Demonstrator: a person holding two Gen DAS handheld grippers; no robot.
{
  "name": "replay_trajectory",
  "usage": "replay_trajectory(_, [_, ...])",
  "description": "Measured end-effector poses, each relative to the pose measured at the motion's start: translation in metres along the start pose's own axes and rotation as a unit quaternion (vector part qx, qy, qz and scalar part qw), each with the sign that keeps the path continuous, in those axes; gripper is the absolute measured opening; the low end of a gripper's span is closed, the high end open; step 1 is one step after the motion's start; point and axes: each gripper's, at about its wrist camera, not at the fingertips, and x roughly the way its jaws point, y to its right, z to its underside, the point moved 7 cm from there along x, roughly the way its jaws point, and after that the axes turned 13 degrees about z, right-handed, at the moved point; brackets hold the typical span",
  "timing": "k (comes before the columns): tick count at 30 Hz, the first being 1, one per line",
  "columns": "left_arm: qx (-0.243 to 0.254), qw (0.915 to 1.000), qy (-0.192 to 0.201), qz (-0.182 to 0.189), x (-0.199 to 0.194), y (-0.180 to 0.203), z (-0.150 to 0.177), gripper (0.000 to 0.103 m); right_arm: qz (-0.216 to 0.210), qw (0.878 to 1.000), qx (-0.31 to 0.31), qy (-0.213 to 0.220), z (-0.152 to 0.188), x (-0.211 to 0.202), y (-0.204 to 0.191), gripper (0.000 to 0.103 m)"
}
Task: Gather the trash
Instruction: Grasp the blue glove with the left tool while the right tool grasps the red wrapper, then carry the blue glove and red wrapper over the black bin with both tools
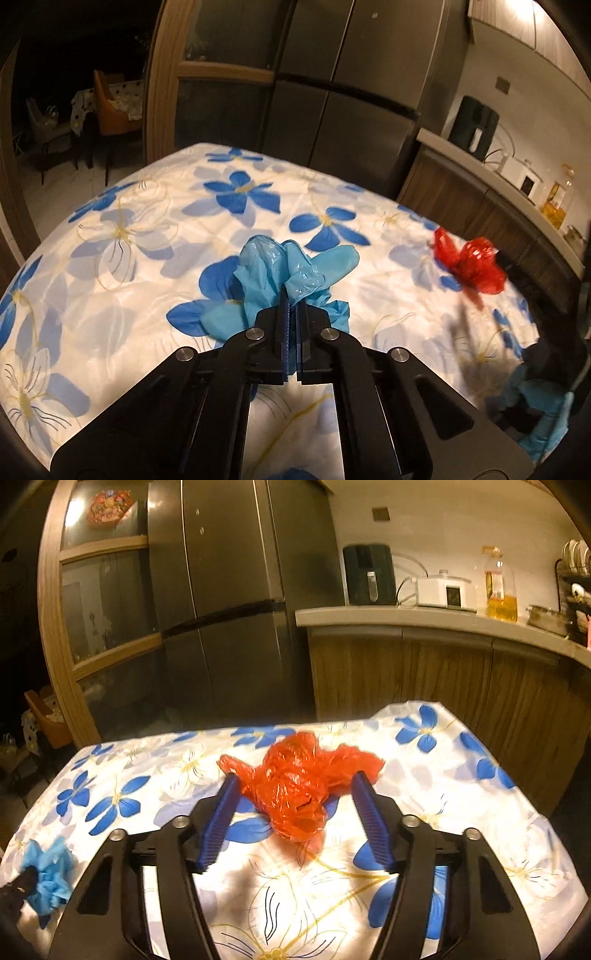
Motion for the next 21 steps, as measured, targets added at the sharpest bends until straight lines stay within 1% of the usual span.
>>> replay_trajectory(1, [0.003,1.0000,0.003,0.001,-0.002,0.002,-0.001,0.001,0.000,1.000,0.000,-0.006,0.001,0.002,-0.001,0.048])
replay_trajectory(2, [0.008,0.9999,0.007,0.002,-0.004,0.005,-0.002,0.001,-0.001,1.000,-0.001,-0.008,0.002,0.004,-0.001,0.046])
replay_trajectory(3, [0.012,0.9999,0.010,0.002,-0.007,0.008,-0.003,0.001,-0.001,1.000,-0.002,-0.011,0.003,0.005,-0.001,0.042])
replay_trajectory(5, [0.019,0.9997,0.015,0.007,-0.011,0.015,-0.005,0.001,-0.005,1.000,-0.006,-0.015,0.004,0.006,-0.003,0.031])
replay_trajectory(7, [0.022,0.9995,0.019,0.013,-0.014,0.020,-0.007,0.001,-0.008,1.000,-0.009,-0.015,0.005,0.005,-0.005,0.017])
replay_trajectory(9, [0.027,0.9993,0.022,0.015,-0.017,0.024,-0.009,0.001,-0.014,1.000,-0.006,-0.011,0.004,0.003,-0.004,0.011])
replay_trajectory(12, [0.029,0.9991,0.026,0.016,-0.021,0.028,-0.010,0.001,-0.024,1.000,0.001,-0.005,0.001,-0.004,0.000,0.008])
replay_trajectory(16, [0.032,0.9988,0.032,0.019,-0.027,0.033,-0.011,0.001,-0.032,0.999,0.006,0.006,-0.002,-0.018,0.007,0.007])
replay_trajectory(21, [0.042,0.9979,0.042,0.025,-0.038,0.046,-0.012,0.001,-0.048,0.998,0.014,0.026,-0.008,-0.049,0.023,0.007])
